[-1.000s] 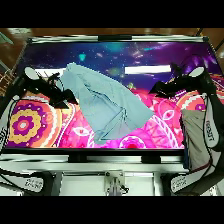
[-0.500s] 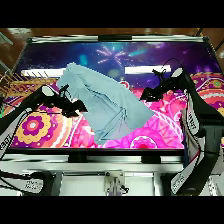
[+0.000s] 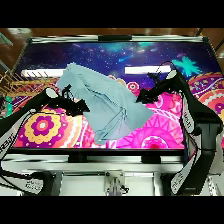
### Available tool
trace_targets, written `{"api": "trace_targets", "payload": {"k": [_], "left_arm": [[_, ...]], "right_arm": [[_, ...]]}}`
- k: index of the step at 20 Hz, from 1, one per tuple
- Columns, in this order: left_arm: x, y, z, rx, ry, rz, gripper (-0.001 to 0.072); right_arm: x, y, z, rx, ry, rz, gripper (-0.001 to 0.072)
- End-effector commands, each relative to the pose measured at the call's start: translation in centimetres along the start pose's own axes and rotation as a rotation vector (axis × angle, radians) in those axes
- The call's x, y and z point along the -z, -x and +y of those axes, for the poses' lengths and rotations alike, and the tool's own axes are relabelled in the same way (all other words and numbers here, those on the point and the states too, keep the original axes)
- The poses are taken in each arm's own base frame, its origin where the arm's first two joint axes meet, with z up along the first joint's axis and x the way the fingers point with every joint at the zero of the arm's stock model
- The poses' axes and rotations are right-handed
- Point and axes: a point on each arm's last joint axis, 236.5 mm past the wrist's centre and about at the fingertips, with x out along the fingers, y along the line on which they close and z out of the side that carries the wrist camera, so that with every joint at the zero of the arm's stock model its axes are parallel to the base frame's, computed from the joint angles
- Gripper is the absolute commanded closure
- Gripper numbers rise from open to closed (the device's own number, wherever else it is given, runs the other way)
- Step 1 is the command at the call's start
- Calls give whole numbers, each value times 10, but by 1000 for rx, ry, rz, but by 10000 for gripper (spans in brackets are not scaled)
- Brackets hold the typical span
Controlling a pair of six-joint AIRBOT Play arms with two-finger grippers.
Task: Fold the shirts.
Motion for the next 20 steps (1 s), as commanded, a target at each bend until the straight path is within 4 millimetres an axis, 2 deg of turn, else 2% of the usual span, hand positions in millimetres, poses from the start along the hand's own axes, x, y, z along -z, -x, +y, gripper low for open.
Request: {"api": "trace_targets", "payload": {"k": [1,2,3,4,6,7,11,13,14,16,17,18,20], "left_arm": [[3,-15,1,-10,37,10,368],[-1,-15,-3,4,44,-6,550],[-6,-12,-9,22,28,-28,629],[-13,-6,-15,33,-11,-48,660],[-36,20,-38,65,-104,-108,661],[-51,39,-53,84,-147,-143,661],[-111,134,-107,77,-354,-321,661],[-125,172,-118,31,-431,-382,662],[-128,184,-118,10,-450,-393,662],[-124,198,-116,0,-459,-376,661],[-121,200,-116,-3,-462,-363,661],[-119,201,-115,-4,-463,-354,661],[-121,204,-113,-8,-469,-359,662]], "right_arm": [[1,-5,6,-4,-2,12,417],[1,-5,8,-9,10,11,546],[0,-6,11,-16,21,10,648],[-1,-4,13,-23,34,5,645],[2,13,19,-35,56,9,645],[2,29,25,-50,61,-6,644],[-12,120,55,-137,19,-219,645],[-6,154,64,-127,14,-275,645],[0,161,69,-122,18,-273,645],[9,165,86,-144,28,-276,645],[13,159,96,-163,28,-277,645],[19,149,106,-183,23,-265,645],[39,117,122,-214,9,-219,646]]}}
